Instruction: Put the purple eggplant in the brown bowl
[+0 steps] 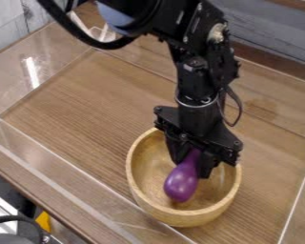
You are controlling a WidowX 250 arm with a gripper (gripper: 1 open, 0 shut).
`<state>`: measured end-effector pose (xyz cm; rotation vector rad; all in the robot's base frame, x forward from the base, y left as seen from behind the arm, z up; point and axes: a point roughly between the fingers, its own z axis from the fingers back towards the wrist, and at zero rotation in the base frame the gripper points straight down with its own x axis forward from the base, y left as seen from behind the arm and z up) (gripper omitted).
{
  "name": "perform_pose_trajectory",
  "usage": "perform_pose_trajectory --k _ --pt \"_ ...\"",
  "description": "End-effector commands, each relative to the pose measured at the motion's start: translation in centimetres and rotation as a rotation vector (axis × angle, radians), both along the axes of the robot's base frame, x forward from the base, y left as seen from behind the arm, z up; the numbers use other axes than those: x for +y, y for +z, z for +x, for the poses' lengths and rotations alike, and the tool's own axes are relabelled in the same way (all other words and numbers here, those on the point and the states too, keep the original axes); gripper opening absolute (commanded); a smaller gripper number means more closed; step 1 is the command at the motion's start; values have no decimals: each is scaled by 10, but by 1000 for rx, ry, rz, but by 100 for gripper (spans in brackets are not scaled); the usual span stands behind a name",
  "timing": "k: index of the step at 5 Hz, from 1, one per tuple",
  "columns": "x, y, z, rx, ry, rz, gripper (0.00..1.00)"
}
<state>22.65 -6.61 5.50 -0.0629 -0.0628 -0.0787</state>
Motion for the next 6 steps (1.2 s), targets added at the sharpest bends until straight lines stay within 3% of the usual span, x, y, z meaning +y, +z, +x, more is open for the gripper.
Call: perform_pose_trajectory --k 1,2,3,6 --pt "-2 3 3 -31 -12 3 0" --pt "-1 1 4 -35 -14 6 0" --pt "-1 0 2 -20 -7 8 100" --pt "2 2 0 7 15 5 100"
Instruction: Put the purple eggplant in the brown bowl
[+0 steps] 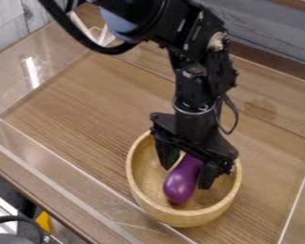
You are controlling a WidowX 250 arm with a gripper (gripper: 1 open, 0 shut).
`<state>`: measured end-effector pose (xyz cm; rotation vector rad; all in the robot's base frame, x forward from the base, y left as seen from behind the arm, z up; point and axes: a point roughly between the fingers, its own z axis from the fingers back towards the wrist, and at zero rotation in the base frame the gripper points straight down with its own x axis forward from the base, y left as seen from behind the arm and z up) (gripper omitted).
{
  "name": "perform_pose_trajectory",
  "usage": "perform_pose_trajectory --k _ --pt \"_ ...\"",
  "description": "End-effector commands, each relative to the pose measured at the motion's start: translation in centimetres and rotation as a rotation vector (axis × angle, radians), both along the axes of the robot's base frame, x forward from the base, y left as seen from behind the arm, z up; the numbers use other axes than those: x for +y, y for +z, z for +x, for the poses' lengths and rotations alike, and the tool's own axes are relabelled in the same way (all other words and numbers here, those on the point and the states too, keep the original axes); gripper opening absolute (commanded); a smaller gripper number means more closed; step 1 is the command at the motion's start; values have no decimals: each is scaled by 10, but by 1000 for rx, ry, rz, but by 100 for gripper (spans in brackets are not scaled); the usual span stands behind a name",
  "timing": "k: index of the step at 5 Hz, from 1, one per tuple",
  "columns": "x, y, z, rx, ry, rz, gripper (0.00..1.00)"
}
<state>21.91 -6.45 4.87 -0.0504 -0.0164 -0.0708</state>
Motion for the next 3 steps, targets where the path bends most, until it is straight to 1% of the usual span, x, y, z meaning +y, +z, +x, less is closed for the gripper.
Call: perform_pose_trajectory --k 1,3 --pt "1 10 7 -32 17 -9 100" --pt "5 13 8 -22 34 -10 100"
